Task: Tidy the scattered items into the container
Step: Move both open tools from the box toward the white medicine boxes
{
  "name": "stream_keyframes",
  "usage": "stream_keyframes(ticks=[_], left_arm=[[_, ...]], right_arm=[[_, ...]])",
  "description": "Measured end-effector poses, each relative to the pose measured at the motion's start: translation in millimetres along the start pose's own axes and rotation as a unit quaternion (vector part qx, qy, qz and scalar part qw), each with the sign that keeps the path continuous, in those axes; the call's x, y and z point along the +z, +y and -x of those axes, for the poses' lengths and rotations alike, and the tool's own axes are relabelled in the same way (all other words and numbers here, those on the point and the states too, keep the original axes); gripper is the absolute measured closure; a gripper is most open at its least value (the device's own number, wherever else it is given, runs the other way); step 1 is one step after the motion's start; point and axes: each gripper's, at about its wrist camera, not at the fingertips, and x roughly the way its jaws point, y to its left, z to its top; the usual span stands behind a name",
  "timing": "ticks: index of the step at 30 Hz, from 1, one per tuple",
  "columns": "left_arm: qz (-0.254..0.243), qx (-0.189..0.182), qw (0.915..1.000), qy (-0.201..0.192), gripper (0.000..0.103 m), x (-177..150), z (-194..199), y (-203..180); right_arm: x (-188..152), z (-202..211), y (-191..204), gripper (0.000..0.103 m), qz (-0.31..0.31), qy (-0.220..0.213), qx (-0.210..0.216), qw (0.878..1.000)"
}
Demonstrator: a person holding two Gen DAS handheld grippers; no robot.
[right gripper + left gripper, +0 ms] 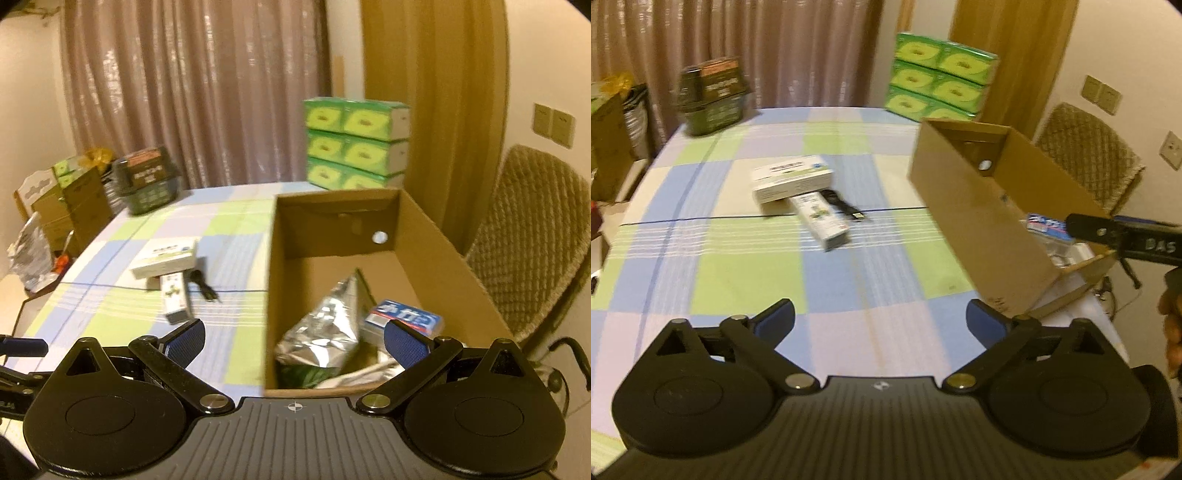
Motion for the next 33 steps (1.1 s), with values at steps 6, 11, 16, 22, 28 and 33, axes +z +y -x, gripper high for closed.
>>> stream_keyframes(ticks=[6, 11, 16, 22, 28, 33], left_arm=[[-0.001, 0.024, 0.9997, 0.003, 0.003, -6, 7, 34], [-0.010, 0.043, 0.9990, -0.001, 0.003, -7, 9, 57], [-0.008, 0.051, 0.9987, 0.000, 0.003, -8, 5, 77], [-0.012, 0.054, 0.9984, 0.007, 0.003, -5, -12, 97], [-0.030, 0.057, 0.9979, 0.012, 0.003, 2, -38, 116], [-0.036, 0.056, 0.9977, 0.015, 0.003, 9, -61, 132]], right_arm=[[5, -6, 34, 0.003, 0.036, -0.001, 0.025, 0.999], [7, -18, 61, 0.003, 0.068, 0.001, 0.045, 0.997], [7, -36, 84, 0.003, 0.088, 0.009, 0.061, 0.994], [5, -65, 106, 0.003, 0.115, 0.022, 0.078, 0.990], [0, -104, 121, 0.003, 0.142, 0.042, 0.083, 0.985], [-1, -139, 128, 0.003, 0.155, 0.059, 0.086, 0.982]])
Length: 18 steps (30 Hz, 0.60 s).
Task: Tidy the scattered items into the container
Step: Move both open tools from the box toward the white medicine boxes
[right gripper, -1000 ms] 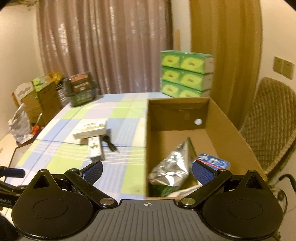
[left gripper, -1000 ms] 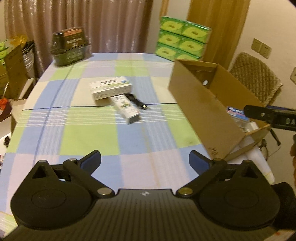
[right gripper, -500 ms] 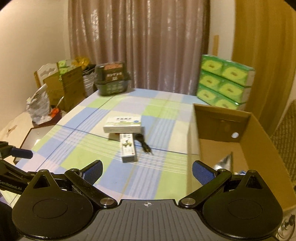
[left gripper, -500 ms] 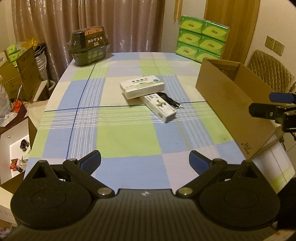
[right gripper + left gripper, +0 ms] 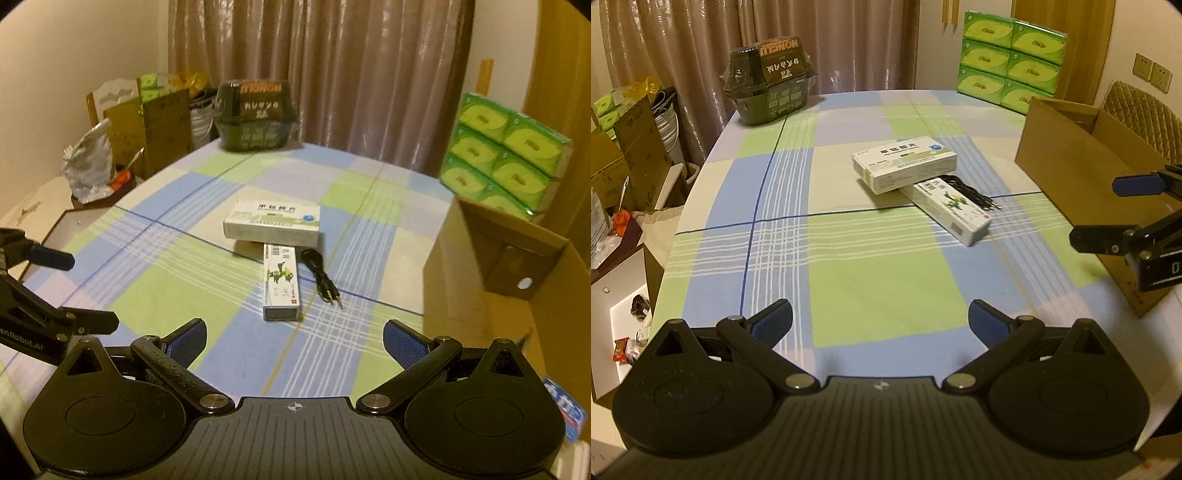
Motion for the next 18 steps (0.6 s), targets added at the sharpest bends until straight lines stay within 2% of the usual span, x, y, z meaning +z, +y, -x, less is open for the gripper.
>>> stream_keyframes(ticks=[4, 12, 18], left_arm=[[-0.010, -0.005, 0.9999, 0.004, 0.003, 6, -23, 8], [-0.030, -0.020, 0.9993, 0.003, 0.003, 14, -63, 17], [-0.027, -0.011, 0.9995, -0.006, 0.003, 24, -88, 23]], right_arm=[[4, -28, 0, 0.004, 0.007, 0.011, 0.004, 1.000], [9, -78, 0, 0.019, 0.014, 0.029, 0.013, 0.999], [16, -111, -1, 0.029, 0.019, 0.039, 0.014, 0.999]])
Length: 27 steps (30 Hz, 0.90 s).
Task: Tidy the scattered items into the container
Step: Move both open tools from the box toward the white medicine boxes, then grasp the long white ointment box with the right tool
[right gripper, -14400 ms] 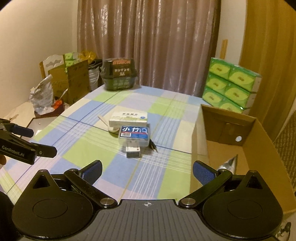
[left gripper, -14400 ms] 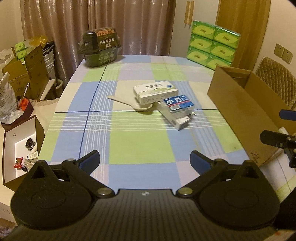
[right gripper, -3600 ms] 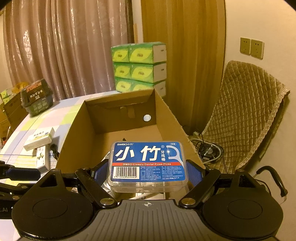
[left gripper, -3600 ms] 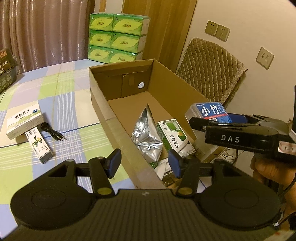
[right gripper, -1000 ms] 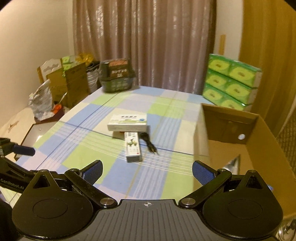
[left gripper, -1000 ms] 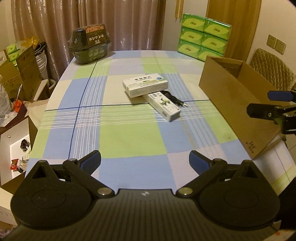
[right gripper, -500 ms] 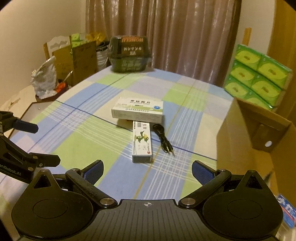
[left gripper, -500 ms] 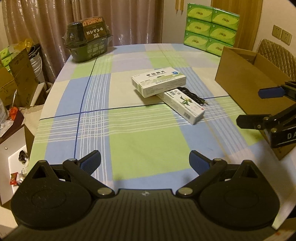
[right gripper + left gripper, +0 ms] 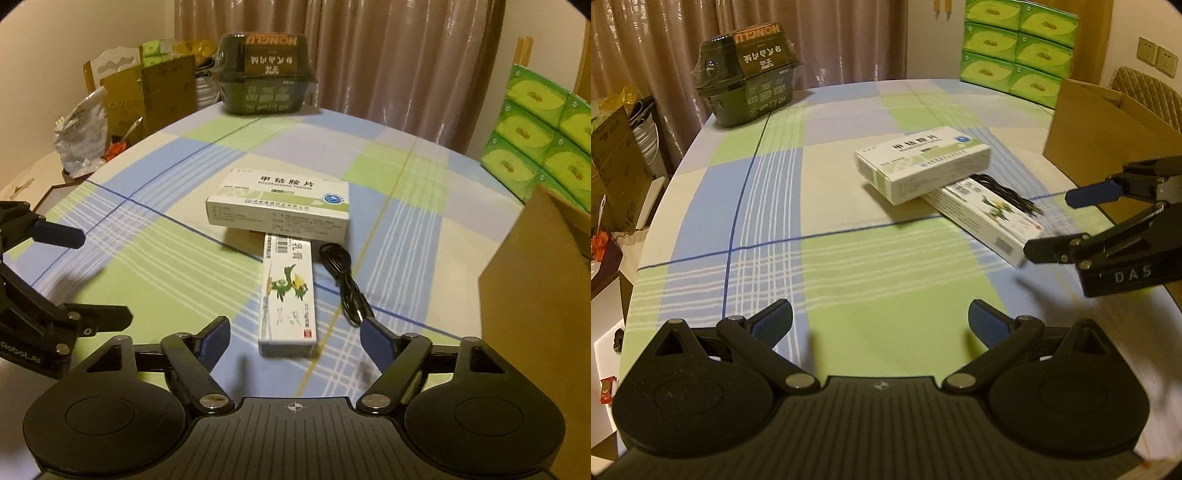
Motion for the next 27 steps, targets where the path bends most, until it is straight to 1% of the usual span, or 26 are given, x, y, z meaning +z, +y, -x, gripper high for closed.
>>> stream_keyframes(ticks=[4, 7, 12, 15, 16, 22, 27], left_arm=[[0.006, -0.001, 0.9999, -0.013, 0.003, 6, -16, 6], [0.008, -0.016, 0.9993, -0.033, 0.003, 9, -20, 10], [-0.019, -0.022, 0.9993, -0.025, 0.003, 7, -23, 8], [-0.024, -0.022, 0.9993, -0.021, 0.003, 2, -25, 8], [-0.023, -0.025, 0.9993, -0.018, 0.003, 0, -26, 9], [-0.025, -0.036, 0.9990, -0.009, 0.003, -5, -25, 10], [-0.035, -0.042, 0.9984, -0.013, 0.003, -7, -17, 6]], right_arm=[[7, -16, 0, 0.034, 0.003, 0.003, -0.001, 1.000], [12, -27, 0, 0.038, 0.005, 0.006, 0.002, 1.000], [16, -45, 2, 0.046, 0.017, 0.012, 0.003, 1.000], [17, -54, 3, 0.058, 0.019, 0.016, 0.001, 1.000], [18, -55, 3, 0.065, 0.019, 0.018, 0.000, 1.000], [9, -44, 6, 0.067, 0.025, 0.026, 0.009, 0.999], [-16, -17, 12, 0.067, 0.021, 0.039, 0.021, 0.999]])
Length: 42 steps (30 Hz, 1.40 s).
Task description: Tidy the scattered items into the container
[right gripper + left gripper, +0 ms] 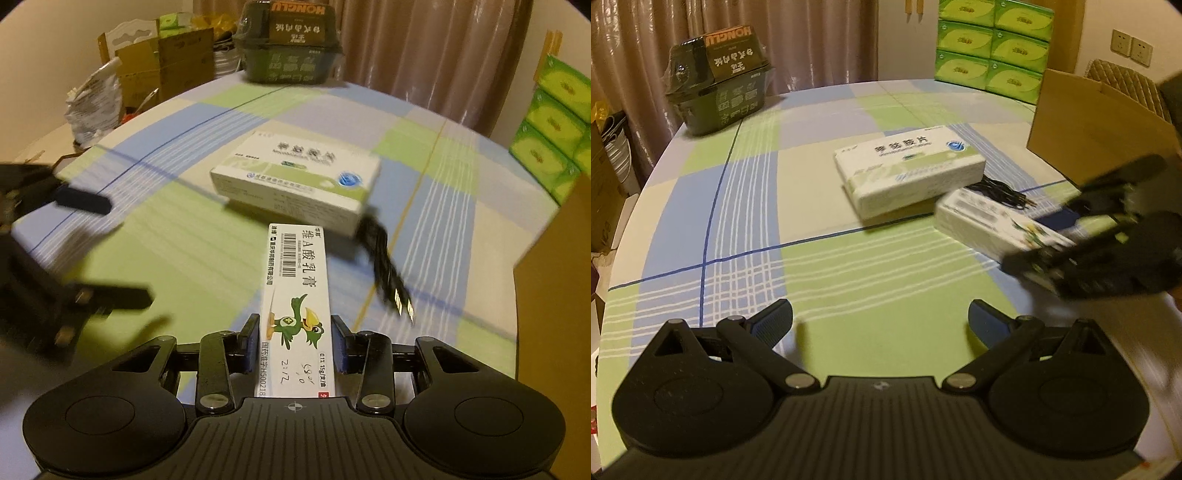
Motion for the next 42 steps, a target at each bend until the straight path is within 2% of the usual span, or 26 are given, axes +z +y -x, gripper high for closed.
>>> stream_keyframes(ticks=[4, 9, 14, 21, 24, 28, 30, 39, 42], left_arm=[[-0.006, 0.000, 1.0000, 0.002, 0.003, -2, 4, -4], [-0.004, -0.003, 1.0000, 0.001, 0.003, -4, 6, -6], [-0.008, 0.001, 1.0000, 0.003, 0.003, -4, 3, -9], [-0.016, 0.017, 0.9997, 0.008, 0.003, 0, -5, -2], [-0.022, 0.021, 0.9995, 0.010, 0.003, 0, -7, 2], [-0.024, 0.028, 0.9993, 0.011, 0.003, -1, -8, 5], [-0.022, 0.030, 0.9993, 0.010, 0.003, 0, -8, 7], [0.031, 0.034, 0.9989, -0.014, 0.003, 10, -12, 10], [0.033, 0.036, 0.9986, -0.019, 0.003, 16, -17, 15]], right_arm=[[-21, 21, 3, 0.067, -0.012, 0.006, -0.001, 1.000], [-33, 38, -7, 0.067, -0.036, 0.001, -0.028, 0.999], [-16, 36, -20, 0.067, -0.024, -0.018, -0.059, 0.998], [15, 6, -29, 0.067, 0.002, -0.029, -0.084, 0.996], [19, 1, -25, 0.067, 0.013, -0.029, -0.066, 0.997], [13, 7, -15, 0.067, 0.019, -0.024, 0.005, 1.000], [10, 9, -9, 0.067, 0.022, -0.019, 0.028, 0.999], [6, 15, -18, 0.067, -0.005, -0.020, 0.011, 1.000], [4, 15, -20, 0.067, -0.001, -0.018, 0.011, 1.000]])
